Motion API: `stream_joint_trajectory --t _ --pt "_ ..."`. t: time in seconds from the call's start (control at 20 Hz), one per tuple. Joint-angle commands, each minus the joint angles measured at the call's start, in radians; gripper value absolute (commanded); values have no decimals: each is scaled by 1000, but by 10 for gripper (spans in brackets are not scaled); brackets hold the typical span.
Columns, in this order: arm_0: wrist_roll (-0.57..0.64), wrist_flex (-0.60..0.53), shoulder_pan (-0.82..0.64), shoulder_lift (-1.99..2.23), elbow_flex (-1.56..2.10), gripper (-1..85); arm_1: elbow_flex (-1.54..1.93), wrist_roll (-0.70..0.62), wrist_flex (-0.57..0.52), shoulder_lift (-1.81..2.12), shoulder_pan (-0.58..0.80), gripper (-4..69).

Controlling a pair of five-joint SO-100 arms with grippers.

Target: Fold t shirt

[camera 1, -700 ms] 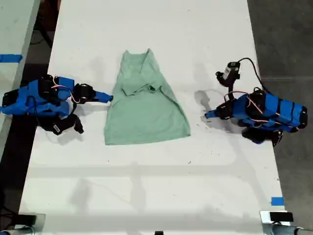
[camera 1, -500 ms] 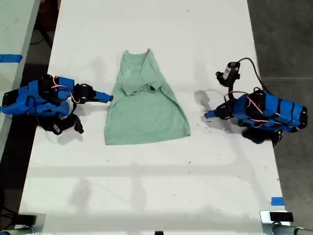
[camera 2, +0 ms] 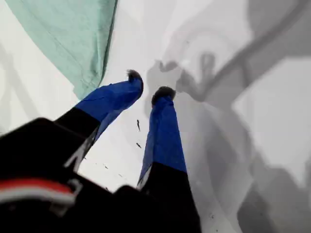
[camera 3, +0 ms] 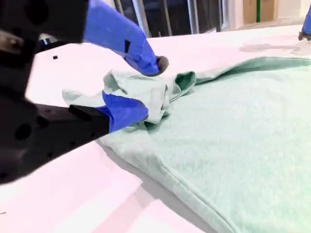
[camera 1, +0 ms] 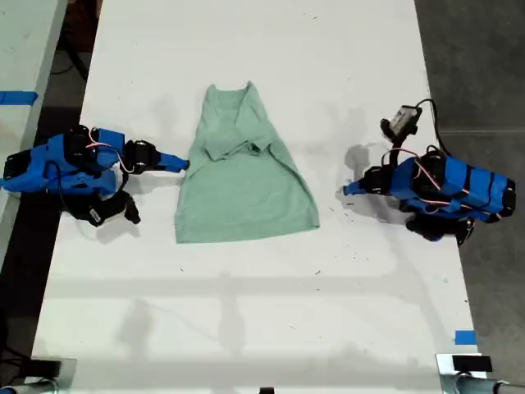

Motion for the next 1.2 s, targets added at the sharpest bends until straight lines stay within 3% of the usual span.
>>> stream_joint_trajectory --t 0.0,0.2,0.3,0.35,0.45,0.5,0.6,0.65,0.8,1.15 --pt "8 2 6 2 38 112 49 137 2 9 -14 80" --pt "8 2 6 2 38 112 49 334 2 11 -55 105" --pt "8 2 6 2 38 112 46 276 6 12 -250 90" --pt "8 2 6 2 38 112 26 264 -2 12 -284 80" --pt "8 2 6 2 38 112 -63 164 -11 11 -189 73" --pt "8 2 6 2 38 112 -135 129 18 2 -156 102" --pt "8 2 6 2 38 112 -304 91 61 -124 -110 229" --pt "8 2 6 2 38 112 -377 77 51 -232 -103 252" --pt "8 2 6 2 38 112 -551 26 -58 -581 -97 306" --pt "8 2 6 2 38 112 -594 -5 -491 -1112 -74 294"
